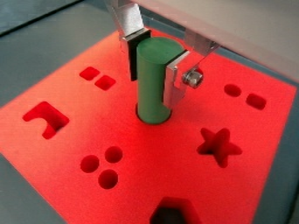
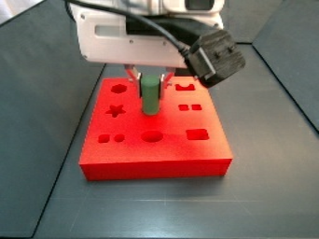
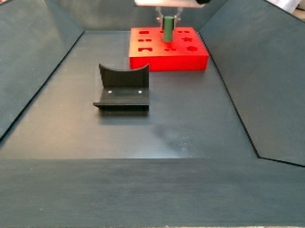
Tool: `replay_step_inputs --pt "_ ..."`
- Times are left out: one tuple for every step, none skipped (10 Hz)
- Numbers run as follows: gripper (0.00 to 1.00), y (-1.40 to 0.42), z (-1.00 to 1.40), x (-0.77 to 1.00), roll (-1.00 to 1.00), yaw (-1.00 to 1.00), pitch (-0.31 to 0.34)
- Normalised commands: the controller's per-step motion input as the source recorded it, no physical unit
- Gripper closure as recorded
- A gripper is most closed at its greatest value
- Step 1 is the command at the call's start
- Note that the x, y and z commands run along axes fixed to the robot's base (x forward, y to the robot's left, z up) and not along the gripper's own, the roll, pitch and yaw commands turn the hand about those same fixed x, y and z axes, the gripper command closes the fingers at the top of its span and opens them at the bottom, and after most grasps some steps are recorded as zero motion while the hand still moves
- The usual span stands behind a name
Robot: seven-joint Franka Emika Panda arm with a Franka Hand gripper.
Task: Pick up the round object. Move up. Place the round object on the fixture. Regrasp the round object. Move to above the board. Insert the round object.
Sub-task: Insert the round object.
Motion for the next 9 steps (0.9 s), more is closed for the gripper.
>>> replay_step_inputs --pt "1.00 0.00 -0.77 -0.03 0.08 0.00 -0.244" --pt "1.00 0.00 -0.73 0.00 0.05 0.00 -0.266" --pt "1.00 0.00 -0.72 0.00 0.04 0.00 -0.269" --pt "1.00 0.00 -0.73 0.00 0.04 0.00 -0.266" --pt "1.00 0.00 -0.71 0.00 0.02 0.00 -0.279" --pt "1.00 0.00 -0.70 0.00 0.01 0.00 -0.284" --pt "1.00 0.00 -0.61 0.00 0.00 0.00 -0.314" --pt "1.00 0.00 0.00 0.00 0.00 0.00 -0.017" --pt "1.00 0.00 0.00 0.00 0.00 0.00 0.000"
